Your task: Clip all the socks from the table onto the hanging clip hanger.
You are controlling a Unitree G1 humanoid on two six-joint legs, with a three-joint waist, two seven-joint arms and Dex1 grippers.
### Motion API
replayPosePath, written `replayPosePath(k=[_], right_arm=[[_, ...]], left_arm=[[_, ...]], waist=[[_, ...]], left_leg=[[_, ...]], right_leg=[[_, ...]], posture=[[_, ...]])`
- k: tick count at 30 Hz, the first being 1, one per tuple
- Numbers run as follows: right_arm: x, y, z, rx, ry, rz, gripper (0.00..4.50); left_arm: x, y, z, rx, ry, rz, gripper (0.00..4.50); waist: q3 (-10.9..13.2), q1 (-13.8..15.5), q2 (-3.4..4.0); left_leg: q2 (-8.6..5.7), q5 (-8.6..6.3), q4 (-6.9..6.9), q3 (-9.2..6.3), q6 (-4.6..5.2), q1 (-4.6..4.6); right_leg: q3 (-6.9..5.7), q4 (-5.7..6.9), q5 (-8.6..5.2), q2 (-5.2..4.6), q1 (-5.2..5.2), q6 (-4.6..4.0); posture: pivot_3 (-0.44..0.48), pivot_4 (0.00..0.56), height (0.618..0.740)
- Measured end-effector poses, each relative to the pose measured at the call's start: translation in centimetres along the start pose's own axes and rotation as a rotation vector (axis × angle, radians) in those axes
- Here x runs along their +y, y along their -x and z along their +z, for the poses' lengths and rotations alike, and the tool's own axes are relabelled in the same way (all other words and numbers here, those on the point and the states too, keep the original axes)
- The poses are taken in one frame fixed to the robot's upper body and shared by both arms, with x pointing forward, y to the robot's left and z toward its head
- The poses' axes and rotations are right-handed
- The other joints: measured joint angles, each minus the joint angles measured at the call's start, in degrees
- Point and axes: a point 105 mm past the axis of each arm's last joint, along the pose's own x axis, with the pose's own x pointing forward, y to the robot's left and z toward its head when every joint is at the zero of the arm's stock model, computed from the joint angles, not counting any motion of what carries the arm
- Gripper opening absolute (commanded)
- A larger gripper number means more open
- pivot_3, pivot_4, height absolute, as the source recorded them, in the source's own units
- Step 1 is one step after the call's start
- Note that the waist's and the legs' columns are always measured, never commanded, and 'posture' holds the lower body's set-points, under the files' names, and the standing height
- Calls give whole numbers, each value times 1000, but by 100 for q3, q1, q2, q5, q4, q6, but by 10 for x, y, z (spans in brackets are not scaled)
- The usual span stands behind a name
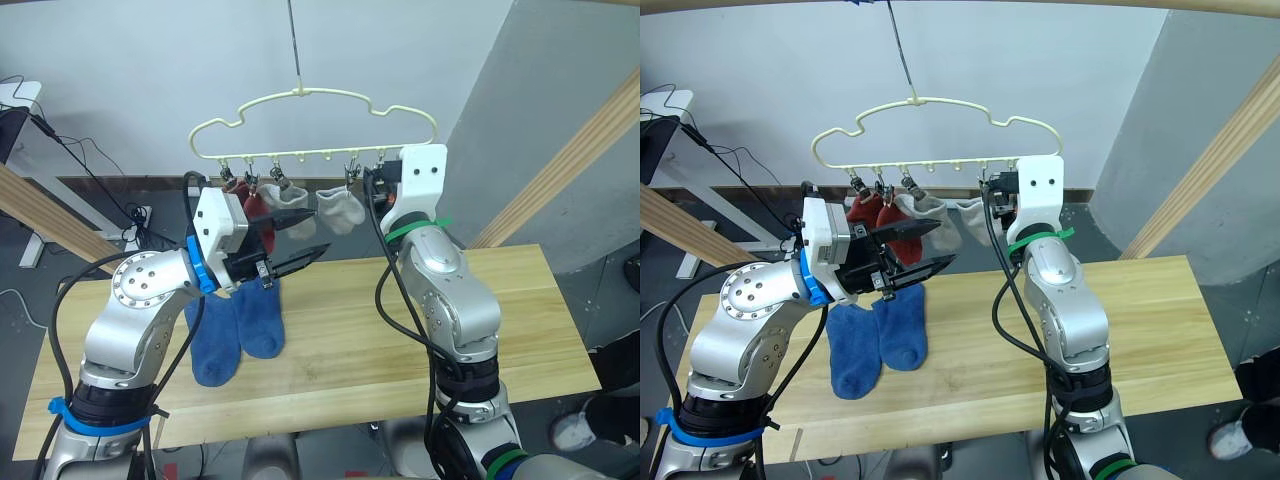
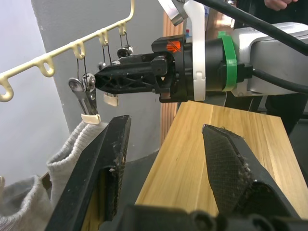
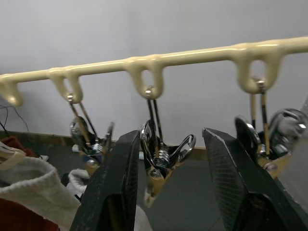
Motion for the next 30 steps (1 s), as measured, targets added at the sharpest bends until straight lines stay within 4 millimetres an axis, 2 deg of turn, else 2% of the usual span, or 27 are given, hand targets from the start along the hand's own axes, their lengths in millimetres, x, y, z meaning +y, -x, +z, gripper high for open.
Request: replayPosePath(k=[12,30], right_arm=[[4,2,-3,40,-26,25,2122],[15,4,4,6,-47,89,2122]], left_arm=[[-2,-1,-1,5,1,-7,2609],[-1,-1,-2,7,-1,-4,2609]], waist=[[0,-1,0],[0,0,0]], left_leg=[[0,0,0,0,0,0],[0,0,0,-1,0,0]], right_leg=[[0,0,0,0,0,0],[0,0,0,0,0,0]], posture=[[-159,273,740],[-155,275,740]])
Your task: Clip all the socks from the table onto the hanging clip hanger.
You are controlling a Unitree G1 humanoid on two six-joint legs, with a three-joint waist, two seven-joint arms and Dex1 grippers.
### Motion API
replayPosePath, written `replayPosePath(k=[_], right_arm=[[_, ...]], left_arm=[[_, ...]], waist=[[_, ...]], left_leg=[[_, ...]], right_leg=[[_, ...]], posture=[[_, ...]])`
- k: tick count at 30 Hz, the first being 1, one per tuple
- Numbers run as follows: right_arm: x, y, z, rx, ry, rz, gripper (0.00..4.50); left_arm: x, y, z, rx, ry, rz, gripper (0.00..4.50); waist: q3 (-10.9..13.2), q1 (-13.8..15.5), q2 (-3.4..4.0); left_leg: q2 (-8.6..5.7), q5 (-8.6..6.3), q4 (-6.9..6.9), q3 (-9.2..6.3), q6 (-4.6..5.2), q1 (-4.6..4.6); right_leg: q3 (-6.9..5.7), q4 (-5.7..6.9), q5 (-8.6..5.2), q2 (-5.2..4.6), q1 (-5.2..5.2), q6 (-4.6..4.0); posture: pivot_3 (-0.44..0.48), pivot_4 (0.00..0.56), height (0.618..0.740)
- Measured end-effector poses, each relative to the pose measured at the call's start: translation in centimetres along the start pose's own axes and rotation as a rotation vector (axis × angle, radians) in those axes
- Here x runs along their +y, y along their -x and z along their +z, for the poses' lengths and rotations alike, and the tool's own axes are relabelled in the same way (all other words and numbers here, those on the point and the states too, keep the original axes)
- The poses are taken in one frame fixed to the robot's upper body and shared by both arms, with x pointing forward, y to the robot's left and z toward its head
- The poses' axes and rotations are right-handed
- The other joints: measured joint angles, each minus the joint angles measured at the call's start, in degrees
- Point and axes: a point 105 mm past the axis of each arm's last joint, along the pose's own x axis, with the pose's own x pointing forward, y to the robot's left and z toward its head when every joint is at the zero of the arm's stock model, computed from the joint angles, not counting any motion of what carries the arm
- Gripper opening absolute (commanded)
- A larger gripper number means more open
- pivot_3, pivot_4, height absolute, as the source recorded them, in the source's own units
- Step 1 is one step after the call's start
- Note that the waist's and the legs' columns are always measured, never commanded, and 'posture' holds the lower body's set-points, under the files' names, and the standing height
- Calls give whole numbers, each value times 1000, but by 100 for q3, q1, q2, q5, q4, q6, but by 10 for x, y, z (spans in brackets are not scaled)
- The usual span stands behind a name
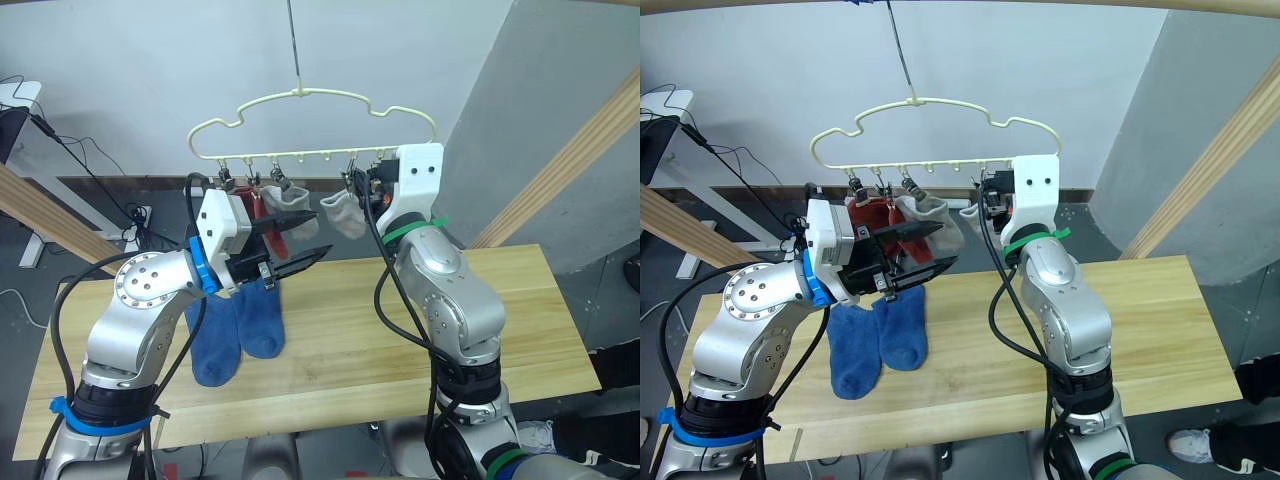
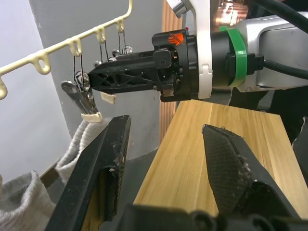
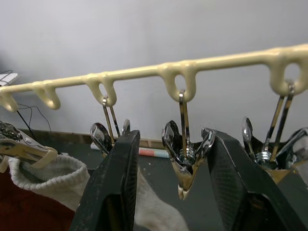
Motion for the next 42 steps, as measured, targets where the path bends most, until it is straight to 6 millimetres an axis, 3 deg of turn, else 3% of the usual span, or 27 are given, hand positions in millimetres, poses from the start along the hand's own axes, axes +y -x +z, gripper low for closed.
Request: replayPosePath(k=[18,22,24,27,39,42], right_arm=[[6,-1,0,-10,6,29,2122],[6,-2,1,-17,5,29,1245],[6,-2,1,-21,5,28,577],[6,-2,2,-23,5,28,27],[6,-2,2,-26,5,27,27],[5,-2,3,-28,6,25,27]], left_arm=[[0,0,0,1,0,0,2609],[0,0,0,2,0,0,2609],[0,0,0,2,0,0,2609],[-1,1,-1,4,4,1,2609],[-3,4,-8,18,31,19,2609],[-1,10,-20,60,81,77,2609]], waist=[[0,1,0],[0,1,0],[0,1,0],[0,0,0],[0,-1,0],[0,-10,0]], left_leg=[[0,0,0,1,0,0],[0,0,0,1,0,0],[0,0,0,1,0,0],[0,0,0,1,0,0],[0,0,0,1,0,0],[1,0,-1,0,0,0]], right_leg=[[1,0,0,0,0,0],[1,0,0,0,0,0],[1,0,0,0,0,0],[0,0,0,0,0,0],[1,0,0,0,0,0],[1,0,0,0,-2,0]], posture=[[-153,268,740],[-153,268,740],[-154,268,740],[-154,268,740],[-155,270,740],[-157,268,740]])
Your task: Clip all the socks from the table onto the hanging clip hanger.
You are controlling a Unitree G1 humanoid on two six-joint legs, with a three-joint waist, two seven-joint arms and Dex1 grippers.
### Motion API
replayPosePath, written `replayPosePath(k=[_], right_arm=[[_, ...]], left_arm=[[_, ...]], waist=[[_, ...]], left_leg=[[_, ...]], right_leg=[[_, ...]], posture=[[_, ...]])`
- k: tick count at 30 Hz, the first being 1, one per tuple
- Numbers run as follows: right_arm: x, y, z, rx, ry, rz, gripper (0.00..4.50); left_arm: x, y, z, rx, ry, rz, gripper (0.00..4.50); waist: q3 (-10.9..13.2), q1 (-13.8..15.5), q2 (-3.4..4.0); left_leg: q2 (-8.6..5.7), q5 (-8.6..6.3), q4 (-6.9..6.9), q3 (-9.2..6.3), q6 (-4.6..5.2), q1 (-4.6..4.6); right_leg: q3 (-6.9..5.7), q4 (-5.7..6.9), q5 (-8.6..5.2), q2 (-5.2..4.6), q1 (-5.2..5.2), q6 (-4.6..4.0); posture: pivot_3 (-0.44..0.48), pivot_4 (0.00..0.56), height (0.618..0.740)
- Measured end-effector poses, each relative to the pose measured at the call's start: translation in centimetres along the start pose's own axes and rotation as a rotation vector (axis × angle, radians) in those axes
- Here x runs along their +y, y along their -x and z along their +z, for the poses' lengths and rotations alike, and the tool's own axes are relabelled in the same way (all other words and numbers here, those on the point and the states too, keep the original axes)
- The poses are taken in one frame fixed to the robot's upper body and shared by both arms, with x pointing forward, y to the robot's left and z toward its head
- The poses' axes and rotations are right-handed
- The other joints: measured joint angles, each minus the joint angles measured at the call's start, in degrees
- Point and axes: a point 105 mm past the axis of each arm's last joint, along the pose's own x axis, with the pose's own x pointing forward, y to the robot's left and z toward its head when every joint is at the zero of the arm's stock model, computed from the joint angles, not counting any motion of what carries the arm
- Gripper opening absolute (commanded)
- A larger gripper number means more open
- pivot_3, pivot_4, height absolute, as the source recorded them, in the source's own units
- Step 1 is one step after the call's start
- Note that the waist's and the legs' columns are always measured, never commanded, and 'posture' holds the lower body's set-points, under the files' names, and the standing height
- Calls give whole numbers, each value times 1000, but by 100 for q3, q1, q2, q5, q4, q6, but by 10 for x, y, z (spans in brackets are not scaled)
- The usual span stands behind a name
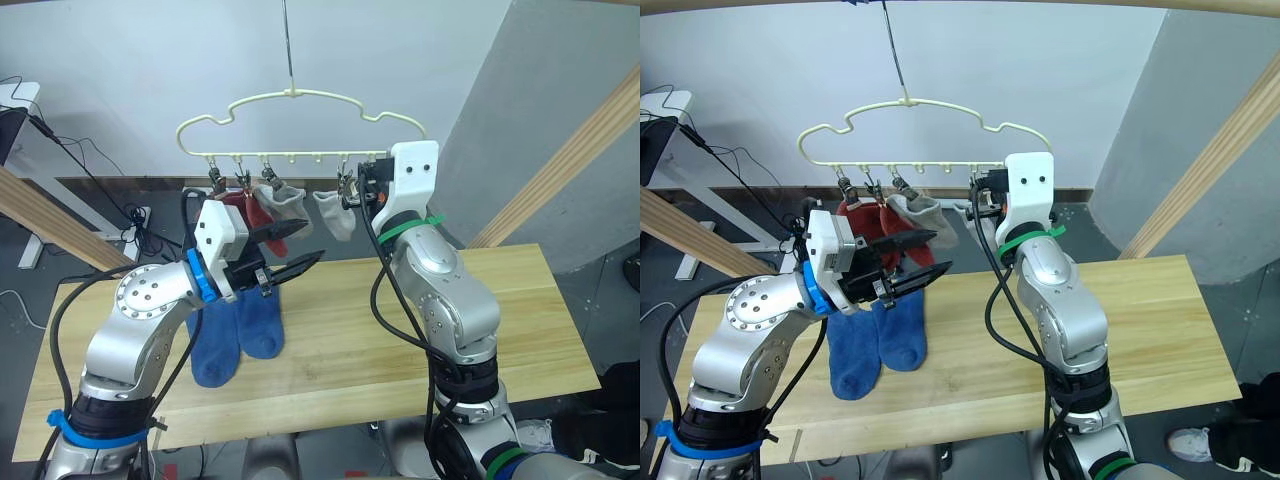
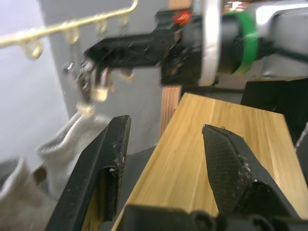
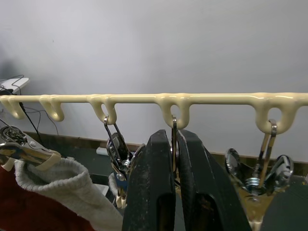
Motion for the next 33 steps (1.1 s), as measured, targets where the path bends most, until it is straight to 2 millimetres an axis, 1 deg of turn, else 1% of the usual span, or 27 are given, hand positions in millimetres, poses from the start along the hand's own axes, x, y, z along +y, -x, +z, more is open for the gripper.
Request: replayPosePath(k=[1,2,4,6,9,12,13,15,17,19,22,27,31,33], right_arm=[[0,0,0,0,1,2,27],[1,0,0,0,1,3,2],[1,0,0,0,1,4,0],[0,0,0,0,0,0,0],[1,0,0,-1,2,8,0],[1,-1,0,1,2,12,0],[2,-1,0,3,2,14,0],[1,-1,0,3,2,13,0],[2,-1,-1,7,3,19,0],[2,-1,-1,10,4,21,0],[3,-1,-1,14,5,28,0],[5,-1,-2,20,6,36,0],[4,-1,-3,24,6,35,0],[5,-1,-3,26,7,36,0]], left_arm=[[1,2,-5,17,19,25,2609],[3,6,-9,33,46,59,2775],[7,20,-24,70,134,156,3109],[5,32,-45,128,219,232,3659],[7,47,-73,183,293,478,4481],[6,61,-100,288,341,659,4481],[3,65,-111,325,375,714,4481],[-6,65,-126,360,440,754,4481],[-12,61,-141,401,494,782,4481],[-11,59,-152,437,511,807,4481],[-3,53,-163,467,512,839,4481],[8,39,-165,456,507,856,4481],[5,34,-175,509,508,843,4481],[7,33,-176,521,503,849,4481]], waist=[[0,2,0],[0,-1,0],[-1,-24,1],[-2,-23,1],[-5,2,-2],[-9,13,-9],[-10,13,-9],[-11,13,-11],[-12,14,-12],[-12,10,-12],[-13,10,-13],[-14,9,-15],[-14,-3,-15],[-15,-2,-16]], left_leg=[[0,0,0,-1,0,0],[0,0,0,1,0,0],[1,0,-1,3,0,2],[1,0,-1,-1,0,-1],[-4,0,0,2,0,-2],[-6,0,1,-2,0,0],[-7,0,2,-1,0,1],[-9,0,3,0,0,1],[-8,0,4,-2,1,2],[-8,0,4,-3,1,4],[-6,1,4,-3,2,4],[-7,1,2,0,2,2],[-6,1,1,0,2,3],[-6,1,2,-1,2,4]], right_leg=[[-1,0,0,0,0,0],[1,0,0,0,0,0],[6,-1,0,-1,-1,0],[0,-1,0,-1,-3,0],[2,-2,0,-11,0,0],[-2,5,0,-11,0,0],[-1,6,0,-11,0,0],[-1,10,0,-12,0,0],[-3,13,0,-10,0,0],[-2,15,1,-7,0,-1],[-3,17,2,-4,0,-3],[-2,12,2,-7,0,-3],[-1,13,2,-6,0,-3],[-2,15,2,-6,0,-3]], posture=[[-157,268,740],[-156,268,740],[-156,268,740],[-155,272,740],[-152,273,740],[-154,277,740],[-154,277,740],[-159,281,740],[-159,281,740],[-160,283,740],[-164,284,740],[-174,286,740],[-184,286,740],[-184,286,740]])
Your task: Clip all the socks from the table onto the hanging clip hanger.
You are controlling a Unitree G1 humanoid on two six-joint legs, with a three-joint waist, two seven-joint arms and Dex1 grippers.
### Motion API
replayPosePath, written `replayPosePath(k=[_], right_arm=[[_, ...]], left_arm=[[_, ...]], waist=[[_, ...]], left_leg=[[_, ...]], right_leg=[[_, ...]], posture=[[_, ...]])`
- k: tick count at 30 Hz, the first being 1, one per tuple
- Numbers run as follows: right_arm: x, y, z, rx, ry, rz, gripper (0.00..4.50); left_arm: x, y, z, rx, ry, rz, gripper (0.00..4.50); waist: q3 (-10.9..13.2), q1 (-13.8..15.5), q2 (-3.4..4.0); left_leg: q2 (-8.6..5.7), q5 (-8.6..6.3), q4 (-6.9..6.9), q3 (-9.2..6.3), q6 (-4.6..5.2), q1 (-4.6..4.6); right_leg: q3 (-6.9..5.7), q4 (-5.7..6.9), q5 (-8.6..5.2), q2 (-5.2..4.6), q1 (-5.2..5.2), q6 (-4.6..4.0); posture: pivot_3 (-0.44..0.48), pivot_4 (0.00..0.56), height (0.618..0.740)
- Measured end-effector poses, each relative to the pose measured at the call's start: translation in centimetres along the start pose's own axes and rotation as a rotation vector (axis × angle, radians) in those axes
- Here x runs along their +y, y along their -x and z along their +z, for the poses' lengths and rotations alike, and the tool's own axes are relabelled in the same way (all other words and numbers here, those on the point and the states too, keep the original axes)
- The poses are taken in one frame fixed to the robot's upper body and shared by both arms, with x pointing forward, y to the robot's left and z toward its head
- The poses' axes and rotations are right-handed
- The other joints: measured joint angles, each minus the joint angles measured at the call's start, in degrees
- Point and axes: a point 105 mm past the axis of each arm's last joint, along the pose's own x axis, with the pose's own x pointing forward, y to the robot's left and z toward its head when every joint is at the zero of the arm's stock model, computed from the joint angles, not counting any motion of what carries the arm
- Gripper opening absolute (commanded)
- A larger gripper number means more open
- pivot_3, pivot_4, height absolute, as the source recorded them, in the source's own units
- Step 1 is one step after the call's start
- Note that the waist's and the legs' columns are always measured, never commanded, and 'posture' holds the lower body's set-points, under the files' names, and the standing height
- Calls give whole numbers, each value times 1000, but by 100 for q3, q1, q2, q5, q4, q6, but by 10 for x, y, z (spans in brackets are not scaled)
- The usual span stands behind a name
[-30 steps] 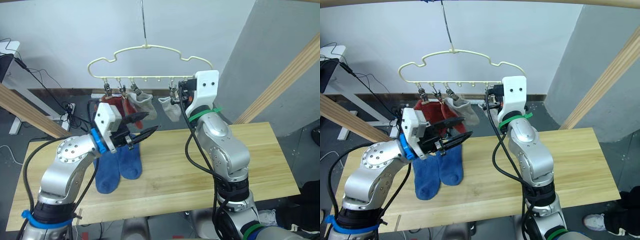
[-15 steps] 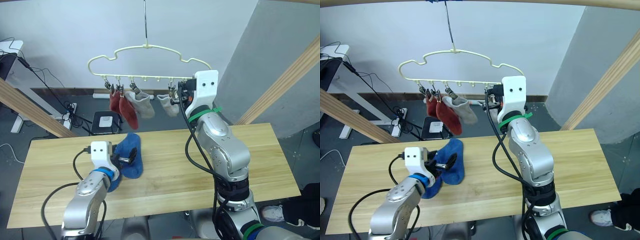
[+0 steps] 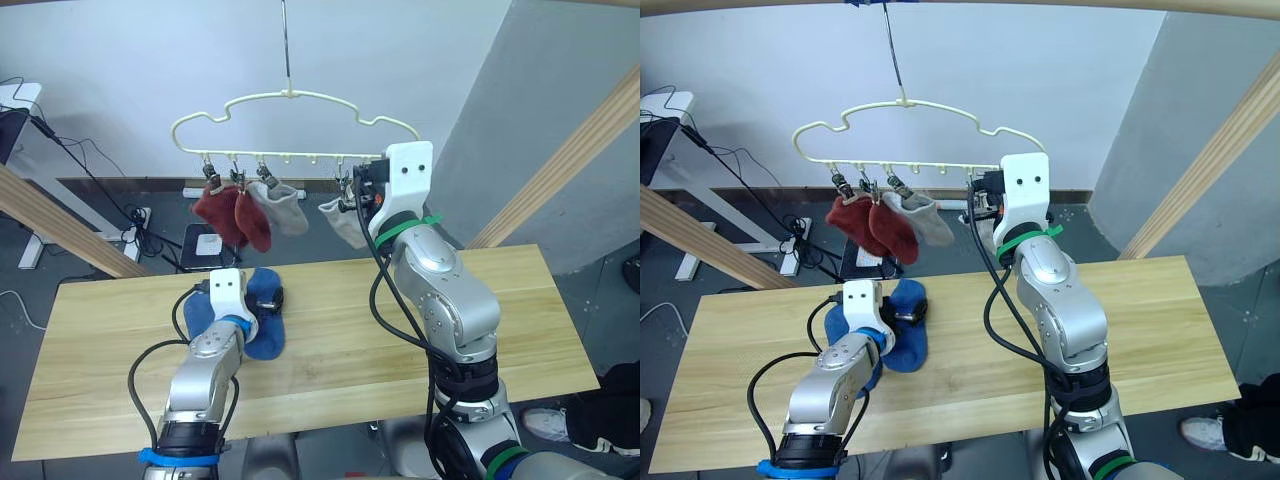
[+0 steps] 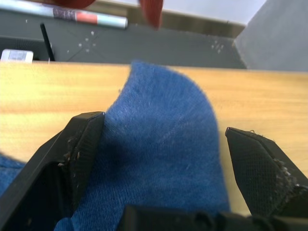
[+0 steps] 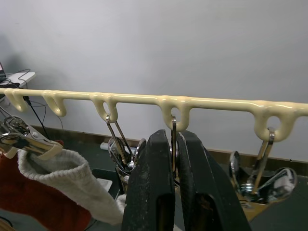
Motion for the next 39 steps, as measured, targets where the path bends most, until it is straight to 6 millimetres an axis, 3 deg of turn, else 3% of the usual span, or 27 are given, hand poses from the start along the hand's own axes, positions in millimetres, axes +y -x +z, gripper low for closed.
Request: replayPosePath(k=[1,5,18,23,31,39], right_arm=[[0,0,0,1,0,0,0],[0,0,-1,7,1,0,0],[0,0,-3,17,1,0,0],[1,0,-2,17,1,2,0],[-1,2,-1,15,3,-2,0],[-2,3,3,1,10,-3,0]], left_arm=[[0,0,0,6,-2,2,4481],[-1,-1,-2,35,-6,-5,3631],[-4,5,-9,56,-22,-46,123],[-27,18,-1,-61,-79,-233,5],[-106,46,80,-462,-282,-676,4],[-144,38,110,-560,-229,-756,3]], waist=[[0,-2,0],[-14,-3,2],[-66,-5,3],[-66,-16,3],[-67,-14,3],[-71,-158,2]], left_leg=[[0,0,0,1,0,1],[0,0,0,1,0,4],[0,0,0,2,0,3],[1,0,-6,3,-1,-1],[-5,0,-4,6,-1,-2],[-3,0,-6,3,1,-8]], right_leg=[[1,0,0,0,0,0],[1,1,0,0,3,0],[1,-2,0,0,3,0],[1,-11,0,-2,0,0],[3,-15,0,-5,3,1],[1,-27,0,-3,4,1]], posture=[[-188,284,740],[-191,281,740],[-195,267,740],[-199,269,740],[-217,259,740],[-236,255,740]])
